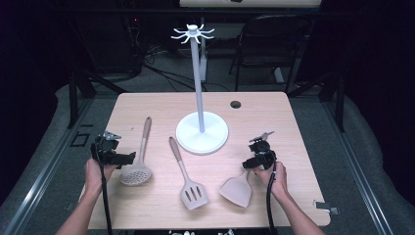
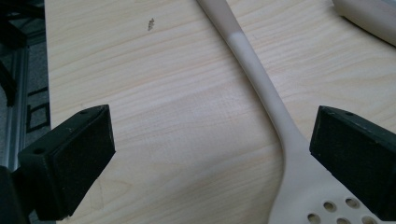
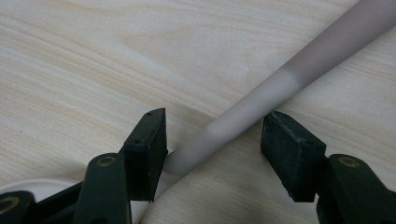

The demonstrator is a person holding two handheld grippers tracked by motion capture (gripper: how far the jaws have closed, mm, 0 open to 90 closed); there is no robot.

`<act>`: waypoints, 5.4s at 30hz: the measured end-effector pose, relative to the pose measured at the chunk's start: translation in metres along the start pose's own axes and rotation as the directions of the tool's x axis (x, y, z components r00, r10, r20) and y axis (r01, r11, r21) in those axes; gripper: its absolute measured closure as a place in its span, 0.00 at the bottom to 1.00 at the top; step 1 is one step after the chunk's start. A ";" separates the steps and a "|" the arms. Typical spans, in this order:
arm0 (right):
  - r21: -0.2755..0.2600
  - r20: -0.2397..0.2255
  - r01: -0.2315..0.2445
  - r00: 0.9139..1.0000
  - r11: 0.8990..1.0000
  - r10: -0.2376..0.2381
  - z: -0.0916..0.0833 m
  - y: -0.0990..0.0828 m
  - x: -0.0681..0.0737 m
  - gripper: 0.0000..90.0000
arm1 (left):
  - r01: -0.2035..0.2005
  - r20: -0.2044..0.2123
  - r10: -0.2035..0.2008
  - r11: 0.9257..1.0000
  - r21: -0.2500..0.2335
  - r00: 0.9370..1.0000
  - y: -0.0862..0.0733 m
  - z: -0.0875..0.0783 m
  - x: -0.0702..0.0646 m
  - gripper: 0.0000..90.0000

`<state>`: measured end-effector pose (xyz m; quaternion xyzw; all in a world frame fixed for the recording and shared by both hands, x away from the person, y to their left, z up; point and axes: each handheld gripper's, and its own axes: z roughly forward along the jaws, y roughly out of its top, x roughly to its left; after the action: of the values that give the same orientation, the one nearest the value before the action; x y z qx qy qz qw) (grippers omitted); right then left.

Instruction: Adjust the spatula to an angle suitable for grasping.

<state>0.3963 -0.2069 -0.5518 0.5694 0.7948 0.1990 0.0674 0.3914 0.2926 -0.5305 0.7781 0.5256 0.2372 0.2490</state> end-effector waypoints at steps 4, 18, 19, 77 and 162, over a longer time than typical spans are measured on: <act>-0.005 -0.005 0.006 1.000 1.000 -0.006 -0.002 -0.001 0.000 0.50 | 0.019 -0.017 -0.019 1.000 0.000 1.000 0.000 0.000 0.002 0.00; 0.023 0.034 0.083 0.996 0.996 -0.084 -0.008 -0.001 0.008 0.65 | 0.035 -0.017 -0.035 0.999 0.010 0.999 -0.003 0.000 0.009 0.00; 0.027 0.034 0.083 0.996 0.996 -0.084 -0.009 -0.001 0.007 0.66 | 0.036 -0.017 -0.036 0.999 0.009 0.999 -0.003 0.000 0.009 0.00; 0.069 0.061 -0.005 0.998 0.998 0.001 0.001 0.018 -0.016 0.78 | 0.007 0.023 -0.008 1.000 0.014 1.000 0.001 0.008 0.002 0.00; -0.203 -0.086 0.392 0.906 0.897 -0.415 -0.041 0.036 0.101 0.87 | -0.016 0.279 0.056 0.990 -0.143 0.959 0.042 -0.020 -0.075 0.00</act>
<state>0.3792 -0.1125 -0.4882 0.3695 0.8769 0.2879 0.1082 0.3828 0.2121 -0.4964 0.7941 0.4527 0.1646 0.3706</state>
